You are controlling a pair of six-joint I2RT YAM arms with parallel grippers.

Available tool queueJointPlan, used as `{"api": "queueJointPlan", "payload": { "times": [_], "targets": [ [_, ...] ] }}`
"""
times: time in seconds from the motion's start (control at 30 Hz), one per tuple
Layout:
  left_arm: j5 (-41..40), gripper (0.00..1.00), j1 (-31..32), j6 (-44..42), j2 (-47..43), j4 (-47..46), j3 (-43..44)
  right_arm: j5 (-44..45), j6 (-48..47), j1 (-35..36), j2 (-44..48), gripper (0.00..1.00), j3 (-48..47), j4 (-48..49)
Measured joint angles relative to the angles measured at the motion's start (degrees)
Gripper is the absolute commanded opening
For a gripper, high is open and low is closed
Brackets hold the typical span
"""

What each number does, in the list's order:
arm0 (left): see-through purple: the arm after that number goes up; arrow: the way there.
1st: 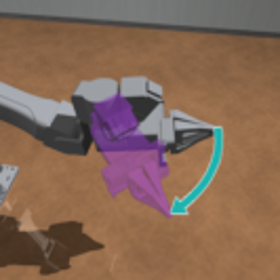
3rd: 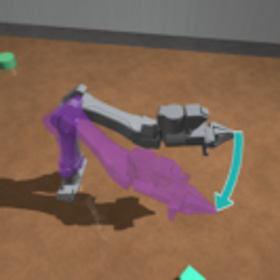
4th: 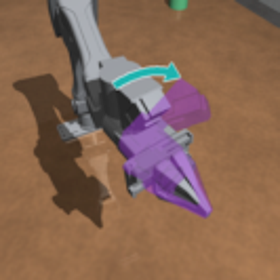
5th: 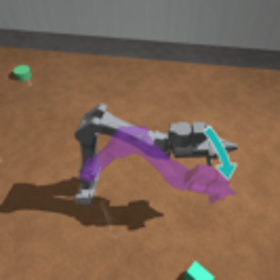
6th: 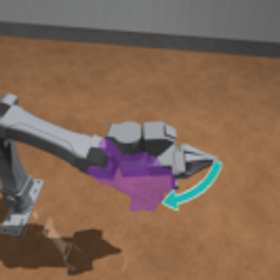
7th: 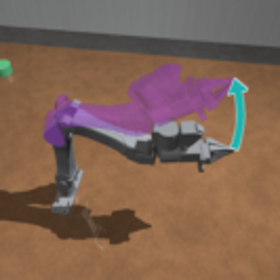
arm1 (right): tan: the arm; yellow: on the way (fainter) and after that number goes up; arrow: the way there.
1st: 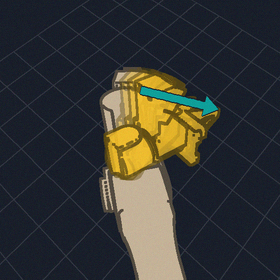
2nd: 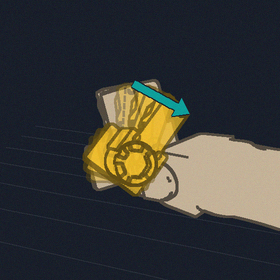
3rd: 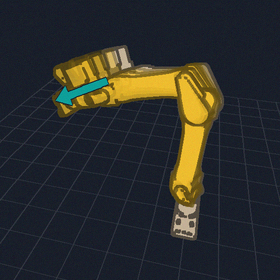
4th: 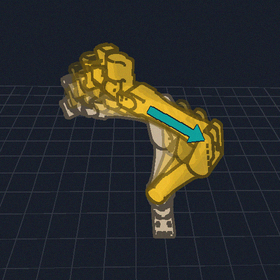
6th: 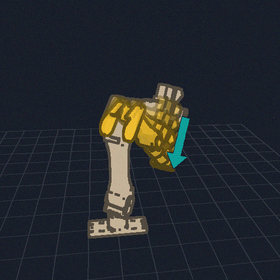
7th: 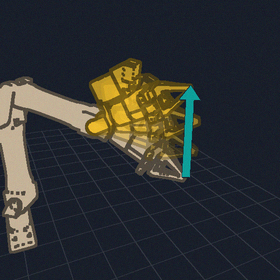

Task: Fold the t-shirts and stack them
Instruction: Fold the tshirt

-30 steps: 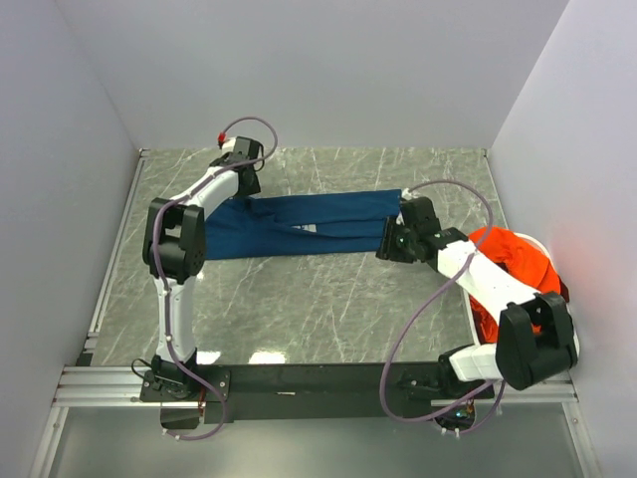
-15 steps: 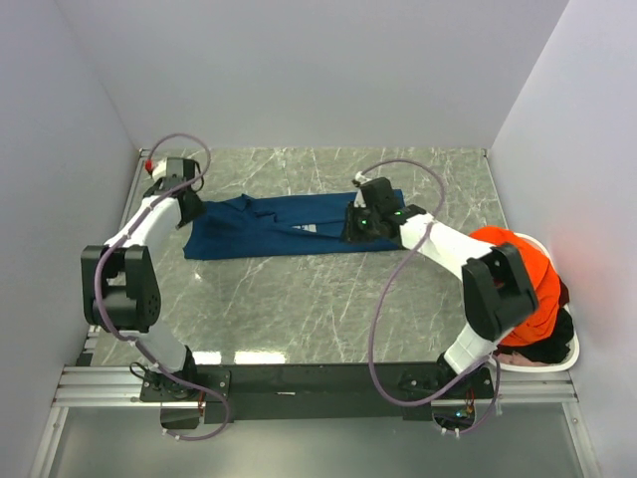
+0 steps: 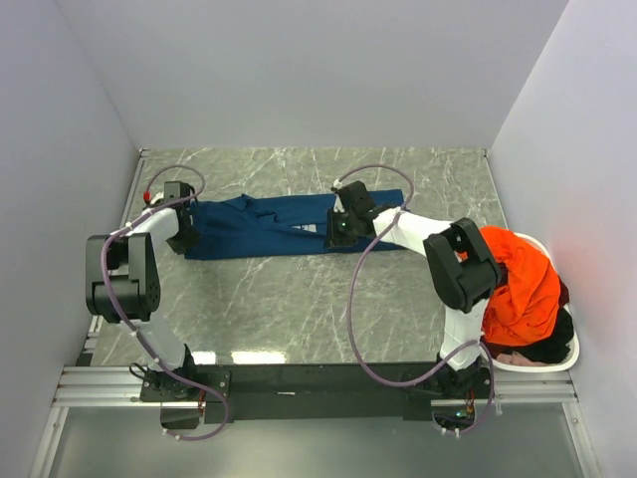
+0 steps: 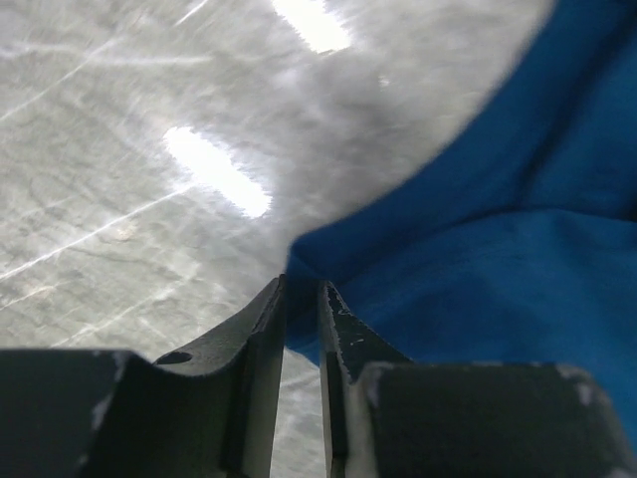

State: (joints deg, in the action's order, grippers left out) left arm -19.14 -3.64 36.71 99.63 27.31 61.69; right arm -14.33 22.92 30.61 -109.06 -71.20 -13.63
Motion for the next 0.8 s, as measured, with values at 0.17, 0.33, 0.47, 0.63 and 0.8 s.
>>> {"api": "queueJointPlan", "payload": {
  "times": [0.17,0.33,0.47,0.63,0.8],
  "targets": [
    [-0.24,0.24,-1.44,0.44,0.70,0.09,-0.87,0.20,0.57,-0.22,-4.37,0.18,-2.71,0.66],
    [-0.24,0.25,-1.64,0.44,0.70,-0.11,-0.94,-0.66,1.73,-1.66,-6.62,0.18,-4.13,1.36],
    [-0.26,0.25,-1.64,0.44,0.70,-0.09,-0.94,-0.59,2.03,-3.93,-7.56,0.19,-5.75,1.38],
    [-0.28,0.26,-1.64,0.42,0.70,-0.11,-0.96,-0.15,3.04,-8.50,-10.16,0.21,-9.68,0.44],
    [-0.24,0.29,-1.70,0.46,0.59,-0.02,-0.96,1.86,4.35,-12.83,-13.70,0.24,-16.33,-0.79]
  ]
}}
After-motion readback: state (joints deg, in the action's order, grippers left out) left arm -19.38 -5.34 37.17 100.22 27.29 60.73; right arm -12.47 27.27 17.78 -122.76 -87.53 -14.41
